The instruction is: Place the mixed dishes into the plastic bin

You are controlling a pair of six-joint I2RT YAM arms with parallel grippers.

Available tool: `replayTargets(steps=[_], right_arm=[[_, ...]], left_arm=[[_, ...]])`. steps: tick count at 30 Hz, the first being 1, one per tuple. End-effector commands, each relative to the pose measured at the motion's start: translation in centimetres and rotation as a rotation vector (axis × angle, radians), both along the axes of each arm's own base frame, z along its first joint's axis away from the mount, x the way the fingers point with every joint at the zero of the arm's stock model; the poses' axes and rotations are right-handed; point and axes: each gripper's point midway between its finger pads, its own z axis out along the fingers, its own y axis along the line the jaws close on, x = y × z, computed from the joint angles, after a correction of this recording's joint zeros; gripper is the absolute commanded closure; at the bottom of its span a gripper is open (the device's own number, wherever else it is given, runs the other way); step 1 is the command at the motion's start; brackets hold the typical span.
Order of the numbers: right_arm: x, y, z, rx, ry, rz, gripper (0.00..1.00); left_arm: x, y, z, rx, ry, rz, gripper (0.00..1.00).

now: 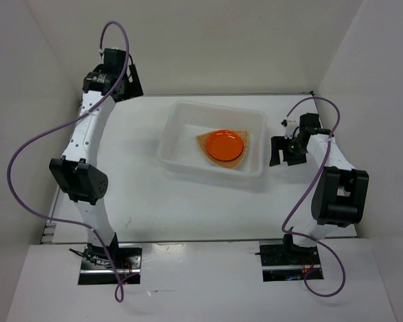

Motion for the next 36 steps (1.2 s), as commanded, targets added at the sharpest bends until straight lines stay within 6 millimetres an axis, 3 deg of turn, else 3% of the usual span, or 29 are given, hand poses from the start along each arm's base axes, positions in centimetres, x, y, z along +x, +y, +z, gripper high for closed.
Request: replayTargets(steps=[1, 3, 4, 6, 12, 18, 25, 30, 36], right_arm=[[0.4, -0.1, 1.0, 0.0, -0.043, 0.009, 0.14], [0.1, -0.3, 0.7, -0.008, -0.032, 0.005, 0.14], [0.1, -0.3, 0.7, -0.008, -0.032, 0.005, 0.14], [0.1, -0.2, 0.4, -0.007, -0.023, 0.005, 0.14], [0.0, -0.4, -0.3, -0.011, 0.0, 0.002, 0.14], [0.0, -0.5, -0.9, -0.015, 0.022, -0.01, 0.14], [-0.1, -0.5, -1.1, -0.013, 0.031, -0.01, 0.14], [-0.1, -0.8, -1.1, -0.013, 0.031, -0.02, 0.14], [-0.1, -0.8, -1.4, -0.012, 0.04, -0.019, 0.14]], left_arm=[[-1.5, 3.8, -4.4, 0.127, 0.111, 0.116, 0.0], [-2.5, 6.8, -4.9, 0.148, 0.094, 0.243, 0.0], [-2.9, 7.7, -7.1, 0.144, 0.119, 0.285, 0.0], [-3.7, 9.7, -8.1, 0.118, 0.109, 0.342, 0.0], [-3.4, 13.8, -9.8, 0.004, 0.113, 0.459, 0.0], [-4.1, 17.6, -13.0, -0.027, 0.193, 0.582, 0.0], [-3.1, 18.3, -17.4, -0.078, 0.277, 0.585, 0.0], [-3.0, 19.1, -18.7, -0.096, 0.305, 0.594, 0.0], [-2.9, 18.8, -21.7, -0.104, 0.367, 0.577, 0.0]])
